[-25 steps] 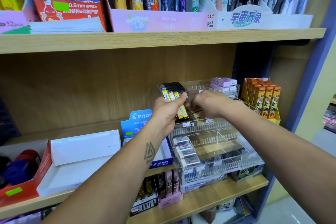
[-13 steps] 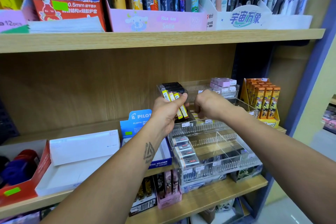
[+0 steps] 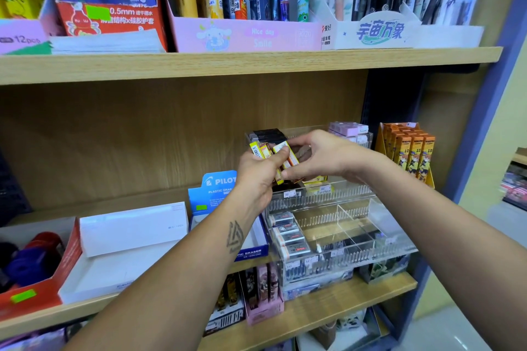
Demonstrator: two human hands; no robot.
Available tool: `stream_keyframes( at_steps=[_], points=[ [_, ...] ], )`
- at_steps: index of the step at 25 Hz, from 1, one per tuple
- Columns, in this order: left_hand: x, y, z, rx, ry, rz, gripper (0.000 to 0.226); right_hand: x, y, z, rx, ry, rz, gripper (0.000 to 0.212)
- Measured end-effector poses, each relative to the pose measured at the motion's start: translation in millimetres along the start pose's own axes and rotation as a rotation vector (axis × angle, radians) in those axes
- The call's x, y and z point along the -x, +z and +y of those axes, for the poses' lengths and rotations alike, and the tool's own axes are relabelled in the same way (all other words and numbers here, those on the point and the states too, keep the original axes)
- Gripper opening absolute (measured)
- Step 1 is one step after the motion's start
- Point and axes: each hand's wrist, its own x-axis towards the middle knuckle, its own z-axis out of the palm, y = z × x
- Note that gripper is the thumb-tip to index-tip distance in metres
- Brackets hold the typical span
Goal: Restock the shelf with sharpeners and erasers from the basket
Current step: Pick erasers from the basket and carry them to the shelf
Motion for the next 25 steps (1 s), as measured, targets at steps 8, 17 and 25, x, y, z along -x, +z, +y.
stream_keyframes(
  at_steps=[8,17,25],
  points=[
    [-1.2,0.0,0.1,0.021,-0.036,-0.028,0.009,-10.0,-24.4,7.3,0.652,0.067,0.171,0.043],
    [-3.6,0.4,-0.9,-0.042,-0.024,-0.018,0.012,-12.6,-28.8,8.9,0.702,0.112,-0.242,0.027],
    [-1.3,1.8,1.0,-0.066,-0.031,-0.014,0.009,-9.0,-13.8,2.8,0.731,0.178,-0.298,0.047]
  ],
)
